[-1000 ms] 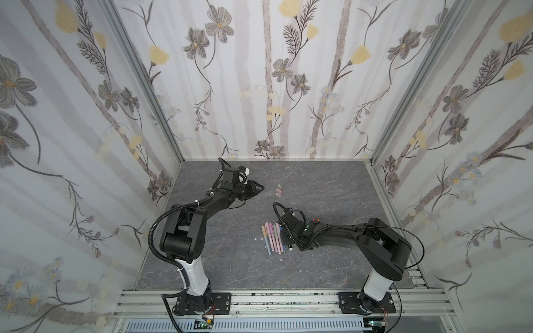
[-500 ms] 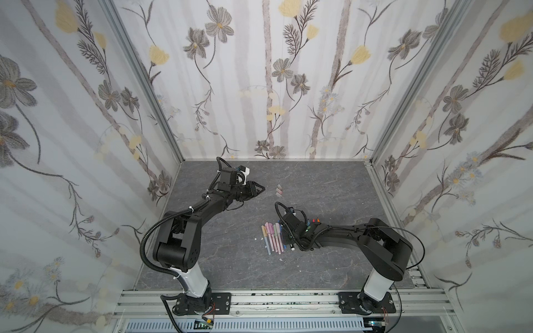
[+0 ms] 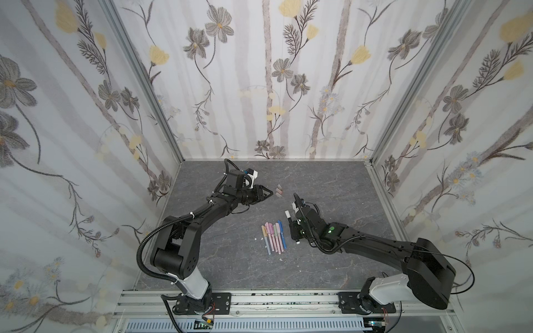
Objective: Remove pen caps from pens
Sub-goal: Pick up the pen from the center of the table, then open the pen cap on the pen.
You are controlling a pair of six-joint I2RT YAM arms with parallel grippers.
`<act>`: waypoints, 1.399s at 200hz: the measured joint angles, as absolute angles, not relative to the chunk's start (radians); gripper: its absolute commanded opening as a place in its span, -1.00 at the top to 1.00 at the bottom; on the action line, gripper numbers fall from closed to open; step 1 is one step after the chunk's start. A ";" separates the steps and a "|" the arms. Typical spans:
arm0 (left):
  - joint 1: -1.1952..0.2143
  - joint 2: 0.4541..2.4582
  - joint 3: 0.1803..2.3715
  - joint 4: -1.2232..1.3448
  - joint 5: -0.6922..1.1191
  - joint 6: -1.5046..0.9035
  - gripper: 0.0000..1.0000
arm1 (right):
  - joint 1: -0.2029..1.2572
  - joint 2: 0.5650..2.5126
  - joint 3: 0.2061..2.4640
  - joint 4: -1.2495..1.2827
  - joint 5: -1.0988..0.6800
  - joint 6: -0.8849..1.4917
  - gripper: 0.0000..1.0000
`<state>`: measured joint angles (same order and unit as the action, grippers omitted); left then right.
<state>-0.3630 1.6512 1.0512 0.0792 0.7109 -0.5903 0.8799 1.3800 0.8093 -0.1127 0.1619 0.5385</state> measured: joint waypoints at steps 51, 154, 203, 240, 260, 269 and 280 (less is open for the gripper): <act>-0.412 1.651 1.050 0.126 0.739 -0.639 0.04 | 0.859 1.309 0.783 -0.088 0.137 0.522 1.00; -0.507 1.705 1.082 0.220 0.779 -0.727 0.02 | 0.852 1.262 0.709 -0.021 0.101 0.523 1.00; -0.514 1.714 1.065 0.220 0.781 -0.731 0.02 | 0.850 1.257 0.717 -0.020 0.126 0.527 1.00; -0.532 1.718 1.045 0.223 0.783 -0.731 0.02 | 0.842 1.259 0.723 -0.020 0.153 0.542 1.00; -0.542 1.726 1.041 0.229 0.782 -0.733 0.03 | 0.839 1.268 0.728 -0.020 0.156 0.542 1.00; -0.550 1.731 1.041 0.235 0.782 -0.733 0.04 | 0.839 1.272 0.729 -0.020 0.156 0.542 1.00; -0.558 1.737 1.041 0.239 0.782 -0.733 0.05 | 0.839 1.279 0.733 -0.020 0.156 0.542 1.00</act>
<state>-0.5575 1.7374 1.0412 0.2390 0.7822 -0.7334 0.8394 1.2785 0.7330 -0.0196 0.1562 0.5423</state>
